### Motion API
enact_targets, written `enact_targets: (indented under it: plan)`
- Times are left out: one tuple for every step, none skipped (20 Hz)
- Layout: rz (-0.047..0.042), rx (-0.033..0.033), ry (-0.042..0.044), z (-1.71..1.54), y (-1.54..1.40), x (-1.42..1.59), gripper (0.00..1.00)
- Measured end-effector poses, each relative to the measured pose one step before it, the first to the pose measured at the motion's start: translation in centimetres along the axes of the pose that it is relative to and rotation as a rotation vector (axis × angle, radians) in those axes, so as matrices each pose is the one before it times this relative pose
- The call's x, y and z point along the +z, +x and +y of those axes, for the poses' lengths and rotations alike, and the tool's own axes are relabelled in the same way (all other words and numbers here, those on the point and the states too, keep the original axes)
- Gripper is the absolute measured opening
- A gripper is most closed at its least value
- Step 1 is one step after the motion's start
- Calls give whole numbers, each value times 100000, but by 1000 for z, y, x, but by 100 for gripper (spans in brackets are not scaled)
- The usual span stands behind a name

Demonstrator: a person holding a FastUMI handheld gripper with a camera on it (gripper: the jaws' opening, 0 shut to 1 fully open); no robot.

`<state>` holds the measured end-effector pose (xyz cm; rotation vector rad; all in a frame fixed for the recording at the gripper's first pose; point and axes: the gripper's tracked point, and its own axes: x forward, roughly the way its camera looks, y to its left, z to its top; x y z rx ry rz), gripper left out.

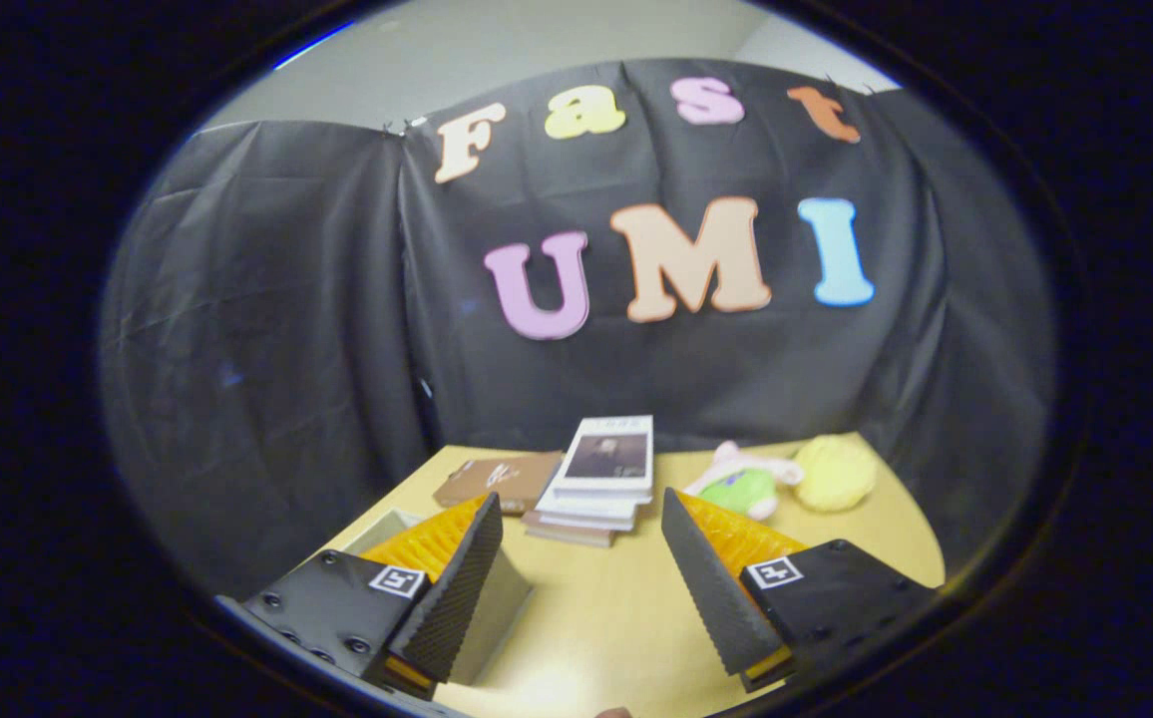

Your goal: Open the storage box then place both shoes into the box .Put the left shoe in first, then the right shoe, with the right side of both shoes facing outward in a uniform manner.

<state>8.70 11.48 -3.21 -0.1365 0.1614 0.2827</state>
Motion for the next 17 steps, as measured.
enact_targets:
  plan:
    - [-5115,-1739,-3114,-797,-621,1633,100]
    - [-4614,-1028,-3634,-581,-667,1610,100]
    - [-3267,-1830,-3017,-680,-607,1184,100]
    - [-2251,-789,-1624,-312,-517,929,100]
    - [-1526,-341,-206,-231,-505,941,100]
    - [-1107,-329,839,-298,-630,699,100]
    - [-999,-139,1510,27,-159,512,100]
    - [-1007,0,2054,-112,-314,483,100]
    - [-884,206,2045,-117,-391,409,100]
    - [-897,-53,1452,-304,-290,414,100]
    - [-238,-156,744,-422,-334,220,100]
    - [349,-533,99,-388,-284,125,100]
    - [144,-696,14,-401,-194,146,100]
    - [-332,-428,212,-259,-472,304,100]
    - [-614,-200,-7,-134,-114,251,100]
    - [-469,-501,-330,-206,-256,246,100]
    - [-238,-311,-327,-113,-388,62,100]
